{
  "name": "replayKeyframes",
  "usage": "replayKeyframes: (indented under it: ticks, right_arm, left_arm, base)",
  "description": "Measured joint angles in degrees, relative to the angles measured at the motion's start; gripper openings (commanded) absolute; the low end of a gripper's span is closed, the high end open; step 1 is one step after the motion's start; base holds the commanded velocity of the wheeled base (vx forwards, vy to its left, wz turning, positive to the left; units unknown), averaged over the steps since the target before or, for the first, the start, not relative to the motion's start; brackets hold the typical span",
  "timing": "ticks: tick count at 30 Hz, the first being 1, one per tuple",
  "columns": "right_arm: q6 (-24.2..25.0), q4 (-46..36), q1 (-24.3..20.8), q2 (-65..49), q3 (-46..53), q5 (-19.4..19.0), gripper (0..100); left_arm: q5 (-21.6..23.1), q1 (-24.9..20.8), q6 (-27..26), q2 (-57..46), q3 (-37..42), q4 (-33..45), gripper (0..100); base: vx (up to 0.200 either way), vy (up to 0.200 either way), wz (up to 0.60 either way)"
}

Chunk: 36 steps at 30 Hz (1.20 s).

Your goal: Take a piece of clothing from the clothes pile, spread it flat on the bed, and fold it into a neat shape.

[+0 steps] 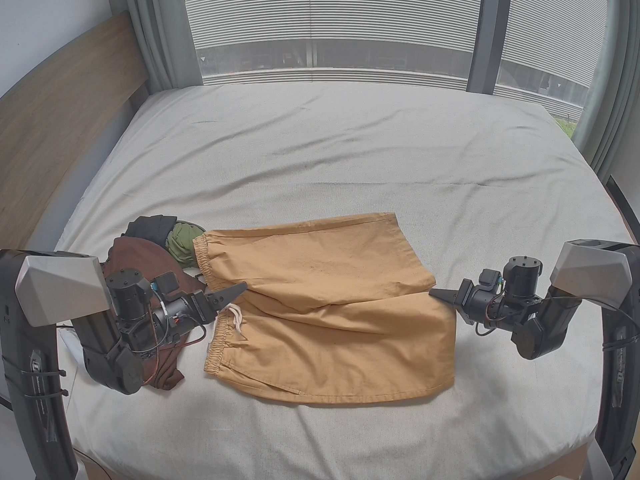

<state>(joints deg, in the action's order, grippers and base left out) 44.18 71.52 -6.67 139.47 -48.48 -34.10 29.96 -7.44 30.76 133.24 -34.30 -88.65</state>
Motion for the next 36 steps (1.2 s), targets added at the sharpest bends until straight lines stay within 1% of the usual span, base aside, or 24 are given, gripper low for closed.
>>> replayKeyframes:
  ticks: [6,12,13,16,21,26,29,36]
  right_arm:
    - [0.0,0.3,0.6,-0.9,-2.0,1.1,0]
    - [-0.1,0.6,0.3,0.7,-4.3,1.5,0]
    - [-0.3,1.0,0.2,1.2,-4.6,1.5,100]
    - [-0.4,2.0,-0.2,2.1,-5.0,1.6,100]
    - [-0.5,4.4,-0.3,2.6,-5.4,4.1,100]
    - [-1.5,4.7,0.7,1.2,-4.0,4.4,100]
    - [-3.0,4.8,1.5,-0.7,-1.5,4.5,100]
    - [-10.2,6.5,2.6,-5.8,8.8,4.8,100]
  left_arm:
    - [0.0,0.0,0.1,0.0,0.1,0.0,100]
    - [0.0,0.4,0.4,0.0,0.6,0.0,100]
    - [0.1,0.6,0.4,0.0,0.8,0.1,100]
    - [0.2,1.1,0.4,0.2,1.3,0.2,100]
    - [0.2,1.9,0.4,0.6,2.4,0.7,100]
    - [0.2,2.4,0.4,1.4,3.4,0.7,100]
    - [0.2,2.5,0.3,2.2,3.8,0.5,100]
    - [0.1,2.8,0.4,4.2,4.9,0.5,100]
  base:
    - [0.000,0.000,0.00]
    - [0.000,0.000,0.00]
    - [0.000,0.000,0.00]
    - [0.000,0.000,0.00]
    - [0.000,0.000,0.00]
    - [0.000,0.000,0.00]
    - [0.000,0.000,0.00]
    - [0.000,0.000,0.00]
